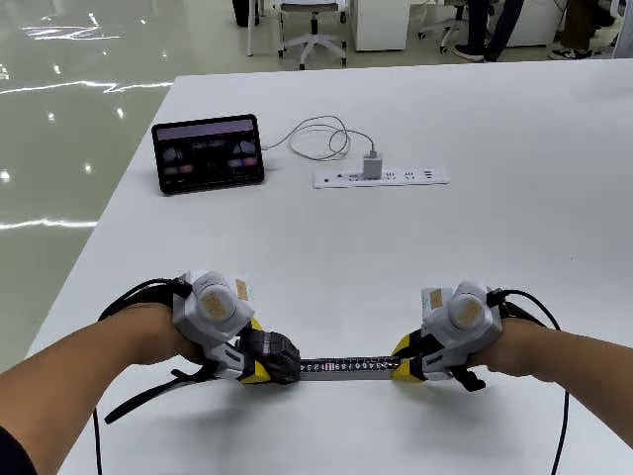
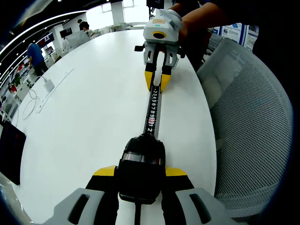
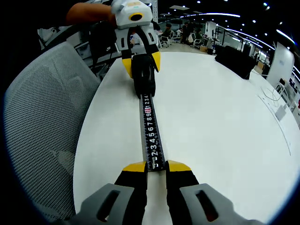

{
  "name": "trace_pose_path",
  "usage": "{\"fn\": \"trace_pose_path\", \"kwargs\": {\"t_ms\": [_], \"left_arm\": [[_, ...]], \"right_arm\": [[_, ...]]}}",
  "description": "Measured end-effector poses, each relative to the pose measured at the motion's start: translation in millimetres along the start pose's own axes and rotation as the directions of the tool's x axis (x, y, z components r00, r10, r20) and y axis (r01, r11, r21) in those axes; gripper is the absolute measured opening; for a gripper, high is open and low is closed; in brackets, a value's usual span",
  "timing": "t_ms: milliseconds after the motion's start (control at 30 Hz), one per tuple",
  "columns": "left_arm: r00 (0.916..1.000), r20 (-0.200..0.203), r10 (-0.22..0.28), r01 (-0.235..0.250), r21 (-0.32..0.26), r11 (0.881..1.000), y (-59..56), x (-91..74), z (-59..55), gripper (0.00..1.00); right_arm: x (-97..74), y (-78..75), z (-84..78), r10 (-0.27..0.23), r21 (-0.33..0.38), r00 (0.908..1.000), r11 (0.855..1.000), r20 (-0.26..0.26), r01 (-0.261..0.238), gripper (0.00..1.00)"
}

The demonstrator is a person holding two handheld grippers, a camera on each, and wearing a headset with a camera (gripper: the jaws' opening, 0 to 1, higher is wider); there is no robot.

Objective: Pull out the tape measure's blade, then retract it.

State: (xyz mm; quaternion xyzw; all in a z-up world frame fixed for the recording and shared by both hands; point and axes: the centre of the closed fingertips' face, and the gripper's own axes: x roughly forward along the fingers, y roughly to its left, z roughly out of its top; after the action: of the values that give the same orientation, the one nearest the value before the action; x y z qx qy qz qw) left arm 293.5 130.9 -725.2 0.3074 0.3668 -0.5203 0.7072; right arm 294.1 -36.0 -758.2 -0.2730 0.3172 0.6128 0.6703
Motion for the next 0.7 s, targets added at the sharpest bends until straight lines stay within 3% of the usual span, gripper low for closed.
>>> {"fn": "trace_pose_path", "kwargs": {"t_ms": [700], "left_arm": [[1.0,0.008,-0.002,0.002,-0.007,1.0,-1.0,0.4,1.0,0.31]], "right_arm": [[-21.6,-4.2,-24.9,-0.024,0.024,0.9996,0.999,-0.015,0.024,0.1]]}}
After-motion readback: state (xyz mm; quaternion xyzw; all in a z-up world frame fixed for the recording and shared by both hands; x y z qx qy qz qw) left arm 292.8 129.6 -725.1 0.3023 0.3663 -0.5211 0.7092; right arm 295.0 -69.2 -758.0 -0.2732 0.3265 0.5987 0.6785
